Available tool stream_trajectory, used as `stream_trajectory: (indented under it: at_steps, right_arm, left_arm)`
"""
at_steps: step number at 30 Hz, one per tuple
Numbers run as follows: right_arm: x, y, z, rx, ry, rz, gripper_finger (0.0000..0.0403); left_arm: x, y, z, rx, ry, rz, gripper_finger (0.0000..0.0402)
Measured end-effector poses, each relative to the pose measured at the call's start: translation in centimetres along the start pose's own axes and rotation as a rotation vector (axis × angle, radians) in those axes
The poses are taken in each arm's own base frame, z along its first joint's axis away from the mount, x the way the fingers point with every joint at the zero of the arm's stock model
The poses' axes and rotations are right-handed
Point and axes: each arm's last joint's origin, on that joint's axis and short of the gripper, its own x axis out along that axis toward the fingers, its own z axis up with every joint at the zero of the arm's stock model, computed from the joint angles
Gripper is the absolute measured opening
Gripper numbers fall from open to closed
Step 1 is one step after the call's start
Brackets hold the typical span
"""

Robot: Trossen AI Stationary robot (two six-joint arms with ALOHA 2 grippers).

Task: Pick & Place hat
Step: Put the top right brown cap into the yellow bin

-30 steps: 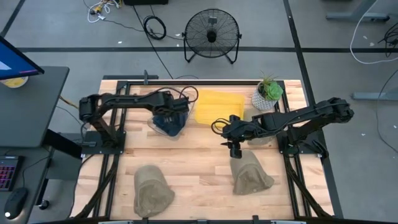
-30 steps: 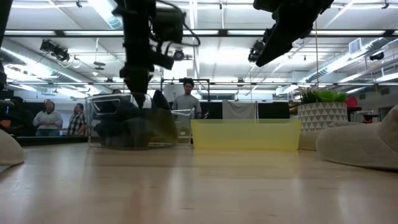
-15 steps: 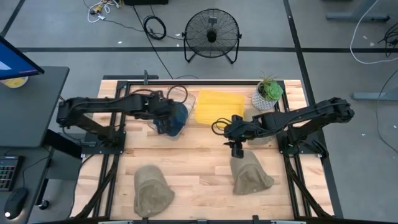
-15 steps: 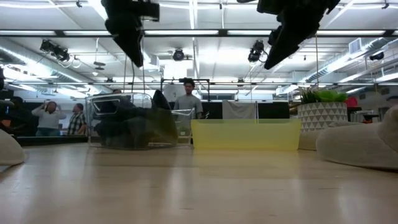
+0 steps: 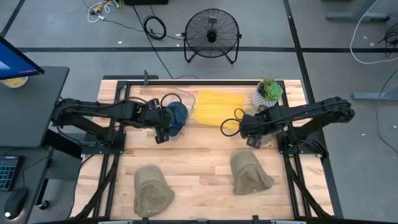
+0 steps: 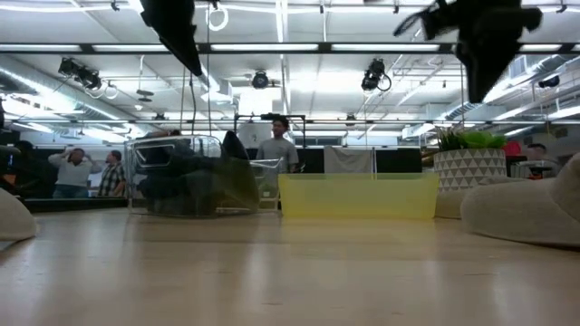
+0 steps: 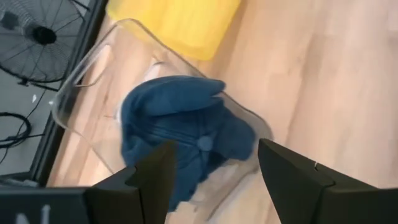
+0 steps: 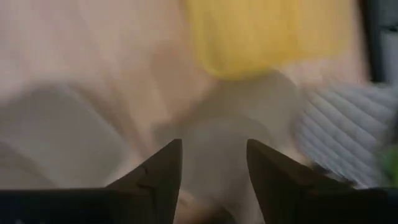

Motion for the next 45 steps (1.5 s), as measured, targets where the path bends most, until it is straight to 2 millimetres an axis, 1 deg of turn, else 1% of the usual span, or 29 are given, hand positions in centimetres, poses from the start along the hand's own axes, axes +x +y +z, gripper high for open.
stream_trajectory:
  at_steps: [4,7,10,15,18,24,25,28,32,36,42,45]
  right_arm:
    - [2.0,-0.5,-1.1,-0.069,0.119,-0.079,0.0185]
    - [4.2,-0.8,-1.6,-0.123,0.175,-0.083,0.0185]
    - [6.0,-1.2,-2.0,-0.138,0.217,-0.078,0.0185]
    - [8.0,-2.4,-1.6,-0.122,0.189,-0.136,0.0185]
    - [9.1,-3.1,-1.5,-0.101,0.181,-0.135,0.0185]
    - [11.5,-3.8,-2.4,-0.053,0.223,-0.109,0.0185]
    - [11.7,-3.9,-2.5,-0.059,0.237,-0.095,0.0185]
    - [11.9,-3.9,-1.8,-0.035,0.186,-0.092,0.0185]
    - [12.3,-4.5,-1.3,-0.019,0.169,-0.098,0.0185]
    - [13.1,-5.0,-1.2,-0.027,0.214,-0.087,0.0185]
    - [15.2,-5.3,-1.2,-0.009,0.327,-0.069,0.0184]
    - [15.9,-5.2,-1.0,-0.014,0.363,-0.075,0.0163]
  left_arm:
    - [-0.5,-1.2,-0.3,0.012,-0.013,-0.028,0.0232]
    - [-1.0,-2.2,-0.5,0.03,-0.022,-0.051,0.0232]
    - [-1.4,-3.0,-0.9,0.068,-0.017,-0.068,0.0232]
    - [-1.9,-3.9,-1.5,0.063,0.001,-0.084,0.0232]
    - [-2.1,-4.3,-1.9,0.057,0.012,-0.09,0.0232]
    - [-2.3,-4.7,-2.1,0.07,0.011,-0.099,0.0232]
    - [-2.3,-4.7,-2.1,0.069,0.011,-0.099,0.0232]
    - [-2.3,-4.7,-2.1,0.089,0.009,-0.099,0.0232]
    - [-2.3,-4.6,-2.0,0.111,0.003,-0.086,0.0232]
    - [-2.3,-4.6,-2.0,0.111,0.003,-0.084,0.0232]
    - [-2.3,-4.6,-2.0,0.111,0.003,-0.084,0.0232]
    - [-2.3,-4.6,-2.0,0.112,0.003,-0.084,0.0232]
